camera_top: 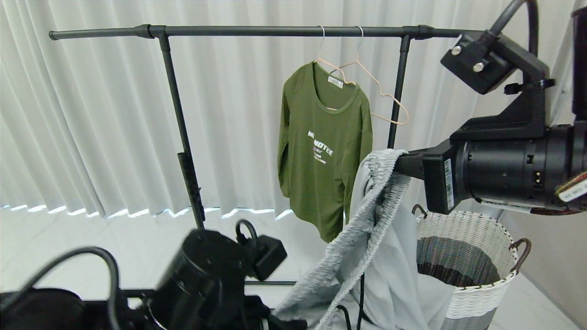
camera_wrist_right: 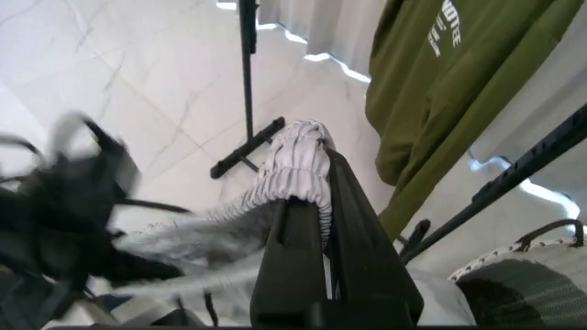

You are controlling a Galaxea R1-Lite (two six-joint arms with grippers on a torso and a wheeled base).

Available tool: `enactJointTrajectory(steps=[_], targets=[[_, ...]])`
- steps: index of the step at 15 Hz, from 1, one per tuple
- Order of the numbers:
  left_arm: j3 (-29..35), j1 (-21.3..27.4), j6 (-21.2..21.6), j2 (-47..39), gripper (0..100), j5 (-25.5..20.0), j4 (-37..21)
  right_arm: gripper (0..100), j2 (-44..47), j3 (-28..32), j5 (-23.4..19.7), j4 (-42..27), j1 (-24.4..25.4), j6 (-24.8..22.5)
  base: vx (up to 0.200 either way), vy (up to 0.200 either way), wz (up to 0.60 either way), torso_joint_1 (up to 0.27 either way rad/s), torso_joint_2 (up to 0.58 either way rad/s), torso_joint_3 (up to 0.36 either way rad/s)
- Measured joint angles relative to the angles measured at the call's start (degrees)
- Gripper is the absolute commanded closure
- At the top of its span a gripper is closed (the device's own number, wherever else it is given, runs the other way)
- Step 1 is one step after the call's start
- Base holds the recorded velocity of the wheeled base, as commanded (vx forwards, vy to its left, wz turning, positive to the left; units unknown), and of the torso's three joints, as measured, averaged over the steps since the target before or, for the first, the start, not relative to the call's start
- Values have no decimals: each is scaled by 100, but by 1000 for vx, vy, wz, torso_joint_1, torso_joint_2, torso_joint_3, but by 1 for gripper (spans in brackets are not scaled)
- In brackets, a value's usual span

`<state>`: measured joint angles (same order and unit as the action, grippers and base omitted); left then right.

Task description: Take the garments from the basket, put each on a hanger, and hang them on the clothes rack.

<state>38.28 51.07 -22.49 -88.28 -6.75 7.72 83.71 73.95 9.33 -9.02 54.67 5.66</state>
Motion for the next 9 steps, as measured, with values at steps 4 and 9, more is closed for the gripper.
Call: enactJointTrajectory(steps=[4, 9], targets=[[2592, -807, 1024, 880, 100, 63, -2443, 100, 33, 444, 17, 2, -335, -464, 0, 0, 0, 0, 0, 0], [4880, -1248, 2971, 920, 100, 1133, -3087, 100, -246, 1014, 20, -143, -1014, -1469, 0, 0, 0, 0, 0, 0]])
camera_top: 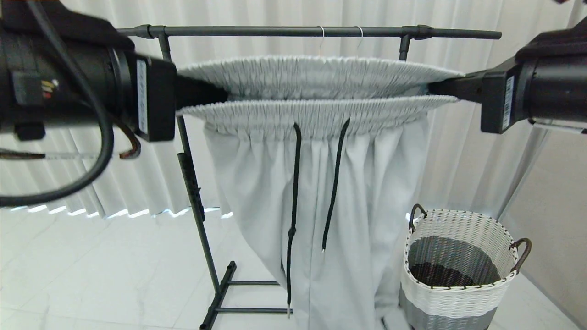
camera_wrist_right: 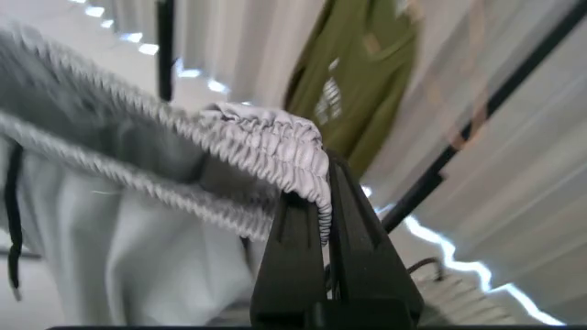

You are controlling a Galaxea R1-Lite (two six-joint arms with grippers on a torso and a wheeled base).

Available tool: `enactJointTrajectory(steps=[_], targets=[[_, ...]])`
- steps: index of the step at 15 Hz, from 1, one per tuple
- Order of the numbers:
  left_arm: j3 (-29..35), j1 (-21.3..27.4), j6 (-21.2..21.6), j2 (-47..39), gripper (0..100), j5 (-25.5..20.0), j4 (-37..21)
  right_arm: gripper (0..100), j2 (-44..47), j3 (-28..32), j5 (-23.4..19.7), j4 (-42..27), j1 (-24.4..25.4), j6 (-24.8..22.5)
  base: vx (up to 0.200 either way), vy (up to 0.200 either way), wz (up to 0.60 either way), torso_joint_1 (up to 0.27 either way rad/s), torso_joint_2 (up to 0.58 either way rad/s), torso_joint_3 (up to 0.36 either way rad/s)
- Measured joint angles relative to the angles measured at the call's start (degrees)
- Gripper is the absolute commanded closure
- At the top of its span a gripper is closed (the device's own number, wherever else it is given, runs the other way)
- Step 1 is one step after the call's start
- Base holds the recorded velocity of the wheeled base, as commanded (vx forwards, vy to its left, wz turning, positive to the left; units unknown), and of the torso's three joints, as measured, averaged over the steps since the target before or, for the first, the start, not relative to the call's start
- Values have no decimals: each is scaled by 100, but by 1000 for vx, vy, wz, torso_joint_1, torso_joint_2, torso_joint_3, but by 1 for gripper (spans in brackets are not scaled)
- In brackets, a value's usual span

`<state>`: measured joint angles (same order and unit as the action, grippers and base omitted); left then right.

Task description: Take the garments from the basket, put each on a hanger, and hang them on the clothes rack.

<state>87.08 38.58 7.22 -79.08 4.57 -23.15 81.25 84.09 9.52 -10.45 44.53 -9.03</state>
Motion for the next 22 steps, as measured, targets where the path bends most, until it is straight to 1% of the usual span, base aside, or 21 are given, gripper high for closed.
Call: enactJointTrajectory(steps=[2, 3, 6, 7, 8, 10, 11, 12, 13, 15, 17, 19, 21, 22], targets=[[655, 204, 104, -151, 100, 174, -296, 100, -52, 319, -2, -6, -110, -49, 0, 0, 0, 0, 0, 0], [824, 334, 105, -208, 100, 207, -422, 100, -60, 468, 0, -9, -134, -68, 0, 0, 0, 0, 0, 0], [964, 739, 80, -251, 100, 213, -451, 100, -83, 701, 5, -48, -157, -363, 0, 0, 0, 0, 0, 0], [972, 835, 79, -250, 100, 216, -446, 100, -123, 719, 5, -187, -157, -429, 0, 0, 0, 0, 0, 0], [972, 898, 88, -250, 100, 216, -444, 100, -206, 734, -6, -510, -151, -484, 0, 0, 0, 0, 0, 0], [991, 986, 93, -258, 100, 216, -362, 100, -471, 800, -116, -1534, -84, -602, 0, 0, 0, 0, 0, 0], [1000, 1028, 90, -272, 100, 216, -250, 100, -636, 863, -277, -2068, -5, -640, 0, 0, 0, 0, 0, 0], [1006, 1053, 107, -302, 100, 218, -118, 100, -824, 929, -569, -2521, 138, -660, 0, 0, 0, 0, 0, 0], [1011, 1069, 123, -339, 100, 218, -24, 100, -984, 962, -857, -2798, 307, -669, 0, 0, 0, 0, 0, 0], [1100, 1078, 149, -462, 100, 221, 51, 100, -1213, 957, -1223, -3004, 677, -664, 0, 0, 0, 0, 0, 0], [1319, 1078, 151, -664, 100, 221, 63, 100, -1340, 890, -1340, -3044, 1079, -651, 0, 0, 0, 0, 0, 0], [1502, 1078, 149, -846, 100, 221, 68, 100, -1391, 869, -1332, -3046, 1293, -642, 0, 0, 0, 0, 0, 0], [1541, 1073, 137, -945, 100, 251, 35, 100, -1417, 858, -1267, -3057, 1335, -642, 0, 0, 0, 0, 0, 0], [1510, 1070, 132, -959, 100, 347, 6, 100, -1425, 852, -1108, -3063, 1315, -640, 0, 0, 0, 0, 0, 0]])
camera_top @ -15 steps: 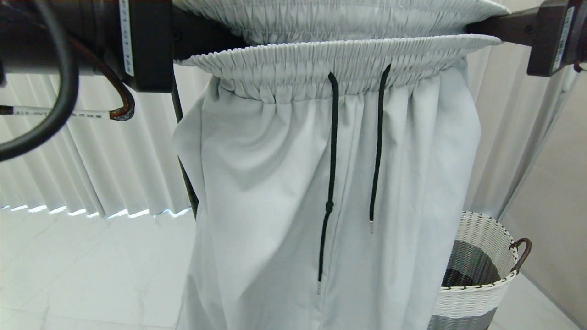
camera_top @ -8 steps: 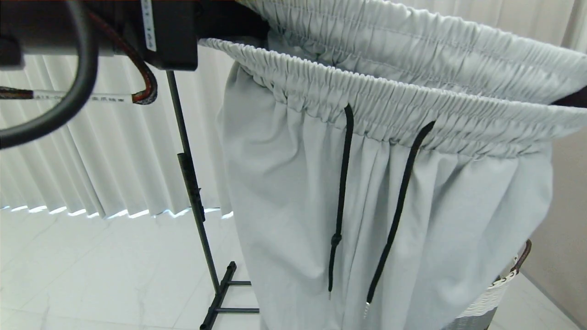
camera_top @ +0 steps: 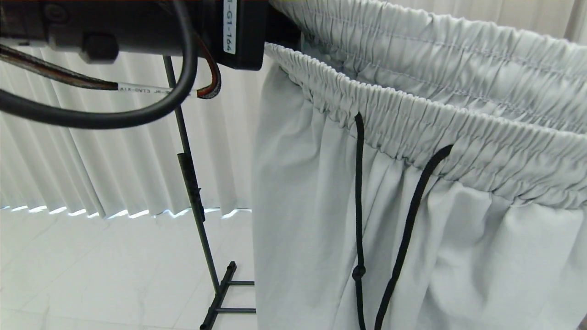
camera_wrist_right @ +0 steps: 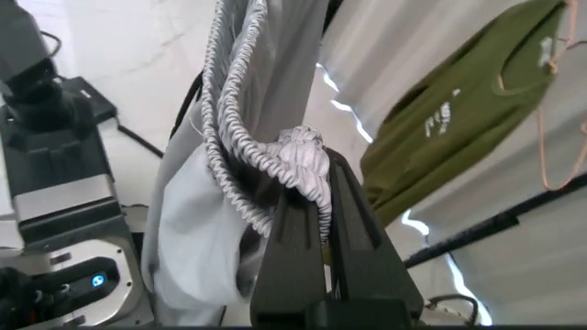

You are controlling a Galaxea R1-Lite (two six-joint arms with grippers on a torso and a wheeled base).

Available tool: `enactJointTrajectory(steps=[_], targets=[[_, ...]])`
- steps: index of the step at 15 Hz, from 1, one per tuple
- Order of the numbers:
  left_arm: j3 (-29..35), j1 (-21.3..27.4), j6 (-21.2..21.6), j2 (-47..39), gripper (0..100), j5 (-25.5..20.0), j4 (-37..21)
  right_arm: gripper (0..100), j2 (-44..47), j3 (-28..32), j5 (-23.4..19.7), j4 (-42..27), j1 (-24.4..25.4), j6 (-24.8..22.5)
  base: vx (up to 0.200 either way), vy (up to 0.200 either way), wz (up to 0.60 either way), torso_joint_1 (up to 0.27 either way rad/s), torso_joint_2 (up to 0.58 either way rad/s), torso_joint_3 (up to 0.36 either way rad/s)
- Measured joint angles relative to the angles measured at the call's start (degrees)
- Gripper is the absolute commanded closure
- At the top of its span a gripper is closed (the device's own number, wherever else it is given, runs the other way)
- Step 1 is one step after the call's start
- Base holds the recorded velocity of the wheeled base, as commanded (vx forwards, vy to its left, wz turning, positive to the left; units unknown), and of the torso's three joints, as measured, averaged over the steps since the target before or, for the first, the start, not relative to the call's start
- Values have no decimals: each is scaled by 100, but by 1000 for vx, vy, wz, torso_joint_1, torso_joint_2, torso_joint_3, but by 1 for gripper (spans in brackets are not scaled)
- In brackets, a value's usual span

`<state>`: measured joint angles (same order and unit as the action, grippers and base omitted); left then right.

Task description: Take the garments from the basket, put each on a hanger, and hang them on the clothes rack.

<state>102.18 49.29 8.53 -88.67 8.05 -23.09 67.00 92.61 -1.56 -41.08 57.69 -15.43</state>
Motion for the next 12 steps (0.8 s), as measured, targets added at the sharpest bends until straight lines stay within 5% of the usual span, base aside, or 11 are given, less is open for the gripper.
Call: enactJointTrajectory(steps=[3, 6, 9, 12], targets=[[-63, 7, -46, 166, 100, 104, -1268, 100, 91, -41, 1278, 90, -304, 5, 0, 0, 0, 0, 0, 0], [-80, 377, -550, 653, 100, 22, -2738, 100, 336, -59, 1467, 695, -408, 9, 0, 0, 0, 0, 0, 0], [-94, 989, -1296, 1068, 100, -378, -2905, 100, 645, -68, 1464, 1585, -422, 5, 0, 0, 0, 0, 0, 0], [-108, 1380, -1438, 1373, 100, -950, -2907, 100, 855, -61, 1449, 1831, -385, 2, 0, 0, 0, 0, 0, 0]])
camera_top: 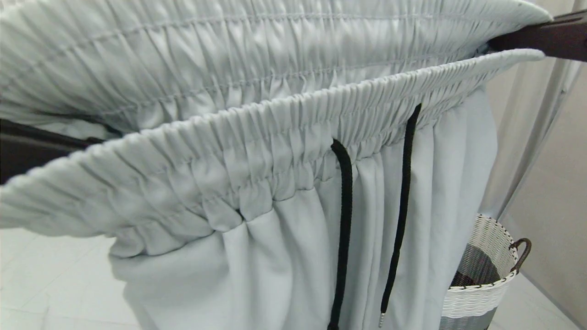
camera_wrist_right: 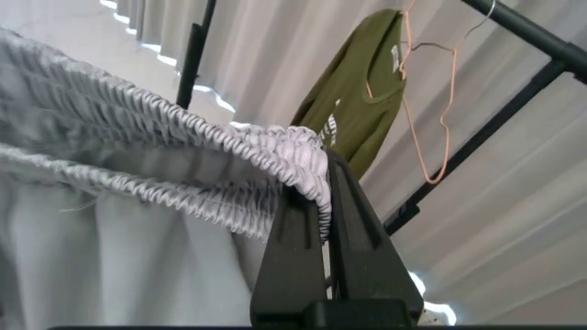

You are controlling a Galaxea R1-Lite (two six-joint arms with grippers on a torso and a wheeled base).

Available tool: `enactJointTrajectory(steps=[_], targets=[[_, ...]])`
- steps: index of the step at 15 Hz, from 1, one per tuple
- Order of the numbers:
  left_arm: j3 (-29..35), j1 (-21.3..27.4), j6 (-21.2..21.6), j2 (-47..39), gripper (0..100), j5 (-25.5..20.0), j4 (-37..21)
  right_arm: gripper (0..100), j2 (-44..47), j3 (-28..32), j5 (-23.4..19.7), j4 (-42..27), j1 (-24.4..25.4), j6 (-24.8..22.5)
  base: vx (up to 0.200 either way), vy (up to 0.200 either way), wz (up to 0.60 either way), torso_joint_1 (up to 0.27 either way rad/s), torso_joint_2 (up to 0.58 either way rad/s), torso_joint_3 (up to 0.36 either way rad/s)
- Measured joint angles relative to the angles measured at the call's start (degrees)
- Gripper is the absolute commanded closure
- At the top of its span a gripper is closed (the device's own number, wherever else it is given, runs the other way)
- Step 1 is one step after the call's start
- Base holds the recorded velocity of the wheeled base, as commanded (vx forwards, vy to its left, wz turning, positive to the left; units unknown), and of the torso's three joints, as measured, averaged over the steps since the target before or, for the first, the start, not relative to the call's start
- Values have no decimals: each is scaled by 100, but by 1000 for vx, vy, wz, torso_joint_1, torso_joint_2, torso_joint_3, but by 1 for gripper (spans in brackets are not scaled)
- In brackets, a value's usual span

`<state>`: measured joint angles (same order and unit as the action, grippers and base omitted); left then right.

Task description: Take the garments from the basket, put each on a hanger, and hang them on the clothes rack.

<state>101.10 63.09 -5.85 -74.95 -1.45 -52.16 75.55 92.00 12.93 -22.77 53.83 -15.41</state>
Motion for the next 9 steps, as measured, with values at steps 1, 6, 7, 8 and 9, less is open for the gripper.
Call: enactJointTrajectory(steps=[1, 6, 7, 8, 9], targets=[[-20, 59, -2, 61, 100, -21, -2, 100, 26, -20, 0, 2, 2, -2, 0, 0, 0, 0, 0, 0], [-63, 174, 17, 180, 100, 185, 5, 100, -52, -113, 28, -405, -105, -2, 0, 0, 0, 0, 0, 0], [-63, 166, 13, 144, 100, 311, 9, 100, -88, -113, 30, -497, -127, -2, 0, 0, 0, 0, 0, 0], [-44, 144, 17, 76, 100, 618, 22, 100, -116, -88, 34, -525, -141, -2, 0, 0, 0, 0, 0, 0], [37, 91, 38, -33, 100, 983, 73, 100, -134, -46, 37, -522, -155, -2, 0, 0, 0, 0, 0, 0]])
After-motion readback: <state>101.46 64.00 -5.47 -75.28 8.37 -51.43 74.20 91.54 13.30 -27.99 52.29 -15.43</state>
